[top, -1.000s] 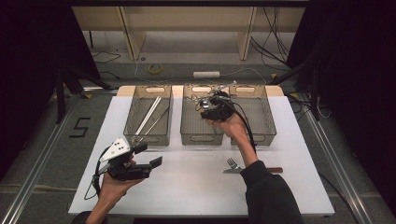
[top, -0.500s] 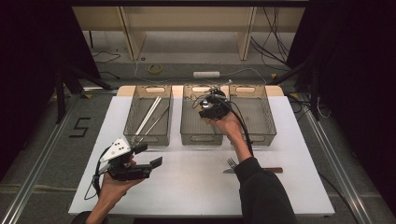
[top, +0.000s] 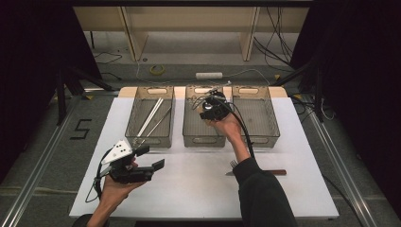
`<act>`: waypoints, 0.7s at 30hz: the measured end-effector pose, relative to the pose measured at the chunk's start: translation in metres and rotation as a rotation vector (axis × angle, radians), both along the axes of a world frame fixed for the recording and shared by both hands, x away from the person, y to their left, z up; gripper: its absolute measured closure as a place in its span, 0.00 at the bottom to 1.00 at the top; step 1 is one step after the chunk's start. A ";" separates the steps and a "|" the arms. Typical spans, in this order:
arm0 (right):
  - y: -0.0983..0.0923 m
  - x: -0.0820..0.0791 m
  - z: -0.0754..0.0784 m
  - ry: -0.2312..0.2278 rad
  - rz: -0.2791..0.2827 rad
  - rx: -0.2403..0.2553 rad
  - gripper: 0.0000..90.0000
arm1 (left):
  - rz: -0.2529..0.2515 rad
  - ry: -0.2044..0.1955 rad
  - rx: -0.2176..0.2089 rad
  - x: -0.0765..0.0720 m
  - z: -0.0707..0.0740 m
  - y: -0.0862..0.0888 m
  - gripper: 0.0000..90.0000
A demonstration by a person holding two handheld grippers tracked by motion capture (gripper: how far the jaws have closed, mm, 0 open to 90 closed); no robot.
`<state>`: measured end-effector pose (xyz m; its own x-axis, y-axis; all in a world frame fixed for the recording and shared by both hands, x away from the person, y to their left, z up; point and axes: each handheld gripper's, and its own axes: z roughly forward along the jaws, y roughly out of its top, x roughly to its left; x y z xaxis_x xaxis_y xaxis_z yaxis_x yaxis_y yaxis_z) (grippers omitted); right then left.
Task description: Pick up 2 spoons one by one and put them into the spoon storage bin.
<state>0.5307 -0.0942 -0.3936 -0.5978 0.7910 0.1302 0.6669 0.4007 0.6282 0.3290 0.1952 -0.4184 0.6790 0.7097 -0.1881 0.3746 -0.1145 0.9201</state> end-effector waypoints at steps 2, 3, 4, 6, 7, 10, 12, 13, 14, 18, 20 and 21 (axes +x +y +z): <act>0.001 0.001 -0.001 0.006 -0.004 -0.001 0.86 | 0.000 0.001 0.002 0.000 0.000 0.000 0.21; 0.002 0.002 -0.002 0.011 -0.005 0.002 0.85 | 0.000 0.001 0.001 0.000 0.000 0.000 0.21; 0.003 0.002 -0.002 0.017 -0.006 0.005 0.85 | 0.000 0.000 0.001 0.000 0.000 0.001 0.21; 0.003 0.003 -0.003 0.022 -0.006 -0.001 0.83 | -0.001 0.000 0.002 0.000 0.000 0.001 0.21; 0.003 0.003 -0.003 0.027 -0.005 -0.001 0.79 | -0.001 -0.001 0.002 0.000 0.000 0.001 0.21; 0.001 0.001 -0.001 0.037 0.016 0.014 0.75 | 0.000 0.002 0.002 0.000 0.000 0.001 0.21; -0.002 -0.001 0.003 0.032 0.018 0.031 0.73 | -0.001 0.001 0.003 0.000 0.000 0.001 0.21; -0.004 -0.002 0.005 0.031 0.017 0.032 0.73 | 0.001 0.001 0.002 0.000 0.000 0.000 0.21; -0.007 -0.003 0.007 0.028 0.023 0.029 0.73 | 0.001 0.000 0.004 0.000 0.000 0.000 0.21; -0.016 -0.007 0.014 0.015 0.024 0.042 0.73 | 0.001 0.002 0.004 0.000 0.000 0.000 0.21; -0.020 -0.009 0.018 0.003 0.026 0.044 0.72 | 0.000 0.002 0.004 0.000 0.000 -0.001 0.21; -0.021 -0.009 0.019 0.000 0.027 0.045 0.72 | 0.000 0.002 0.003 0.000 0.000 -0.001 0.21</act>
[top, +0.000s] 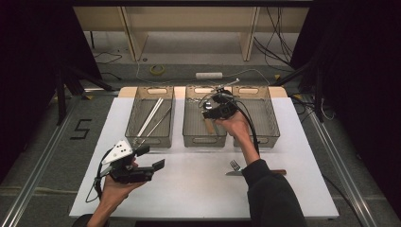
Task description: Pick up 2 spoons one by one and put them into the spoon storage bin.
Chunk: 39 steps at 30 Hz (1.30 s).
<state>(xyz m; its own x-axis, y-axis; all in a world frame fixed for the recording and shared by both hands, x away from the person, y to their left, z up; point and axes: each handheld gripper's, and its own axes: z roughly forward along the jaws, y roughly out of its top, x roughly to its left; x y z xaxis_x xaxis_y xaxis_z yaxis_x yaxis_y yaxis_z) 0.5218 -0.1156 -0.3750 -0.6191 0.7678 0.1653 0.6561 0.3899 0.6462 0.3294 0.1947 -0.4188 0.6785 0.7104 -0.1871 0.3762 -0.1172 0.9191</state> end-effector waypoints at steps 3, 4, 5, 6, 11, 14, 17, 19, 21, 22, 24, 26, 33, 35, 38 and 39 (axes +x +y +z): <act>-0.004 -0.002 0.003 -0.001 0.009 0.007 0.70 | 0.001 0.000 0.001 0.000 0.000 0.001 0.21; -0.005 -0.002 0.004 -0.003 0.017 0.009 0.69 | 0.000 -0.001 0.002 0.000 0.000 0.001 0.21; -0.006 -0.004 0.006 -0.001 0.016 0.008 0.67 | 0.000 -0.001 0.001 0.000 0.000 0.001 0.21; -0.008 -0.005 0.007 -0.001 0.020 0.009 0.66 | 0.001 0.000 0.001 0.000 0.000 0.001 0.21; -0.017 -0.012 0.012 -0.003 0.038 0.020 0.60 | 0.001 0.000 0.001 0.000 0.000 0.000 0.21; -0.022 -0.018 0.015 -0.004 0.053 0.013 0.56 | 0.001 0.001 0.002 0.000 0.000 0.000 0.21; -0.029 -0.027 0.018 -0.016 0.089 0.026 0.54 | 0.001 0.001 0.002 0.000 0.000 0.000 0.21; -0.033 -0.033 0.020 -0.012 0.113 0.043 0.50 | 0.003 0.001 0.003 0.000 0.000 0.000 0.21; -0.038 -0.041 0.020 -0.013 0.141 0.046 0.50 | 0.006 0.002 0.001 0.000 0.000 0.001 0.21; -0.040 -0.046 0.019 -0.014 0.150 0.040 0.48 | 0.007 0.002 0.000 0.000 0.000 0.001 0.21; -0.046 -0.055 0.019 -0.012 0.172 0.026 0.47 | 0.008 0.003 0.001 0.000 0.000 0.001 0.21; -0.052 -0.064 0.018 -0.022 0.191 0.025 0.46 | 0.007 0.006 0.001 0.001 -0.001 0.000 0.21; -0.072 -0.093 0.015 -0.032 0.222 0.008 0.43 | 0.009 0.005 0.005 0.001 -0.001 0.001 0.21; -0.078 -0.101 0.013 -0.038 0.227 -0.006 0.43 | 0.010 0.005 0.007 0.001 -0.001 0.000 0.21; -0.087 -0.108 0.007 -0.035 0.223 -0.028 0.43 | 0.007 0.005 0.013 0.001 -0.001 0.000 0.21; -0.090 -0.109 0.005 -0.027 0.216 -0.030 0.43 | 0.007 0.005 0.014 0.001 -0.001 0.000 0.21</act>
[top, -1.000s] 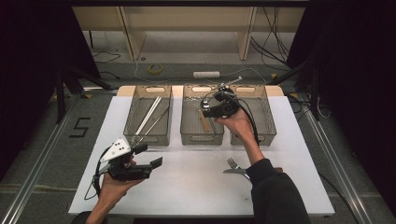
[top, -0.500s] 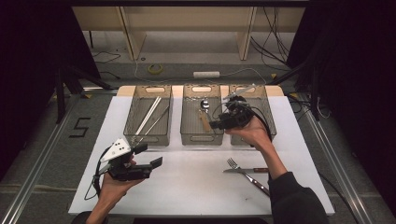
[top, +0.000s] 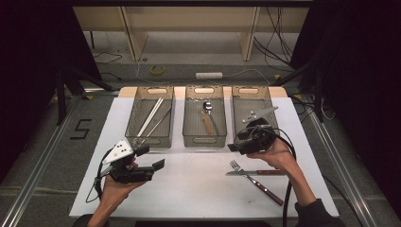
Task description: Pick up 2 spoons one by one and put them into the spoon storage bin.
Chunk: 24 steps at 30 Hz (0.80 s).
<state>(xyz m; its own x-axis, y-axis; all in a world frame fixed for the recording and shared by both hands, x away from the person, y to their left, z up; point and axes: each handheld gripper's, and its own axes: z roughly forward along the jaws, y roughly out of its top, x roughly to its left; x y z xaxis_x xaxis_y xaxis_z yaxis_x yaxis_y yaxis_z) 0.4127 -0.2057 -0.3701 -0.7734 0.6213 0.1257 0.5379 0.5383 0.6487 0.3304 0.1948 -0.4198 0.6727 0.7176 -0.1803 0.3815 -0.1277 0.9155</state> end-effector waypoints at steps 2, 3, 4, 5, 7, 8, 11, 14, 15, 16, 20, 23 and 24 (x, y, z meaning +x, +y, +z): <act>-0.006 -0.001 -0.004 0.002 -0.007 0.008 0.43 | 0.003 0.001 -0.004 0.000 0.000 0.000 0.21; -0.009 -0.002 -0.006 0.003 -0.010 0.009 0.42 | 0.003 0.001 -0.004 0.000 0.000 0.000 0.21; -0.011 -0.003 -0.008 0.004 -0.011 0.007 0.42 | 0.004 0.001 -0.004 0.000 0.000 0.000 0.21; -0.014 -0.003 -0.010 0.001 -0.017 0.004 0.42 | 0.004 0.002 -0.005 0.000 0.000 0.000 0.21; -0.019 -0.005 -0.014 0.000 -0.032 0.008 0.42 | 0.005 0.002 -0.004 0.000 0.000 0.000 0.21; -0.022 -0.006 -0.017 0.001 -0.037 0.014 0.42 | 0.004 0.001 -0.006 0.000 0.000 0.000 0.21; -0.029 -0.008 -0.023 -0.001 -0.060 -0.013 0.44 | 0.002 -0.001 -0.004 0.000 0.000 0.000 0.21; -0.041 -0.011 -0.031 -0.005 -0.100 -0.021 0.47 | 0.002 -0.002 -0.005 0.000 0.000 0.000 0.21; -0.045 -0.011 -0.033 -0.005 -0.113 -0.022 0.47 | 0.001 -0.003 -0.004 -0.001 0.001 0.000 0.21; -0.049 -0.011 -0.035 -0.001 -0.130 -0.017 0.48 | 0.002 -0.004 -0.006 -0.001 0.001 0.000 0.21; -0.063 -0.013 -0.042 0.000 -0.179 -0.015 0.50 | 0.002 -0.004 -0.006 -0.001 0.001 0.000 0.21; -0.072 -0.014 -0.046 -0.010 -0.198 -0.012 0.55 | 0.000 -0.004 -0.005 0.000 0.001 0.000 0.21; -0.074 -0.014 -0.048 -0.011 -0.205 -0.010 0.58 | 0.000 -0.003 -0.005 0.000 0.001 0.000 0.21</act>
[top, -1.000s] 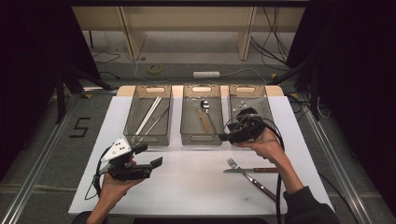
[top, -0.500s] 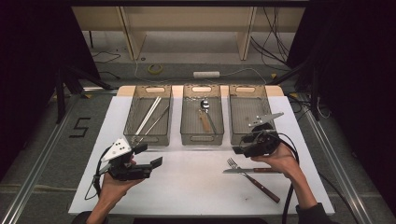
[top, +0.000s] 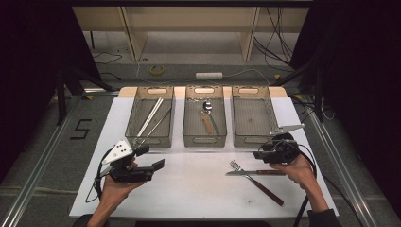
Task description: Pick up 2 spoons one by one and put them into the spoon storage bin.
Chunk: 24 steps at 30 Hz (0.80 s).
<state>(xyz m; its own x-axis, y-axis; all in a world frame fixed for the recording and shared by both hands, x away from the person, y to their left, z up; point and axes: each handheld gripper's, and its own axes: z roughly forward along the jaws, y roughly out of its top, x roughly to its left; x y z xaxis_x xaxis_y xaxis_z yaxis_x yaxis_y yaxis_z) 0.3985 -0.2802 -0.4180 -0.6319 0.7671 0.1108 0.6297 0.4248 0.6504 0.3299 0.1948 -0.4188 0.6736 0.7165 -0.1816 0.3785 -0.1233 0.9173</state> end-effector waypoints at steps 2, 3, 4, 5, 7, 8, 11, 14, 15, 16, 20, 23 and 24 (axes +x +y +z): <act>-0.003 -0.001 -0.002 0.000 -0.013 -0.001 0.62 | 0.000 0.000 0.000 0.000 0.000 0.000 0.21; -0.005 -0.001 -0.003 0.001 -0.018 -0.002 0.64 | 0.000 0.000 0.000 0.000 0.000 0.000 0.21; -0.007 -0.001 -0.004 0.000 -0.025 -0.001 0.67 | 0.000 0.000 0.000 0.000 0.000 -0.001 0.21; -0.009 -0.002 -0.005 -0.002 -0.028 -0.001 0.69 | 0.001 0.001 0.000 0.001 0.000 -0.001 0.21; -0.013 -0.002 -0.008 -0.003 -0.035 -0.008 0.73 | 0.003 0.002 0.000 0.001 0.000 0.000 0.21; -0.014 -0.002 -0.009 -0.001 -0.039 -0.013 0.75 | 0.004 0.003 0.000 0.001 0.000 0.000 0.21; -0.018 -0.003 -0.012 0.001 -0.049 -0.022 0.81 | 0.004 0.002 0.001 0.001 0.000 0.000 0.21; -0.021 -0.004 -0.015 -0.017 -0.052 -0.047 0.86 | 0.004 0.002 0.000 0.001 0.000 -0.001 0.20; -0.021 -0.004 -0.015 -0.022 -0.058 -0.054 0.88 | 0.003 0.002 0.001 0.001 0.000 -0.001 0.20; -0.022 -0.004 -0.016 -0.021 -0.061 -0.059 0.90 | 0.004 0.001 0.001 0.001 0.000 0.000 0.20; -0.024 -0.005 -0.019 -0.009 -0.066 -0.081 0.95 | 0.005 0.000 0.000 0.001 0.000 0.000 0.20; -0.026 -0.005 -0.021 -0.007 -0.068 -0.092 0.99 | 0.006 0.001 0.001 0.001 0.000 0.000 0.20; -0.026 -0.005 -0.022 -0.008 -0.069 -0.096 1.00 | 0.005 0.001 0.002 0.001 0.000 0.000 0.20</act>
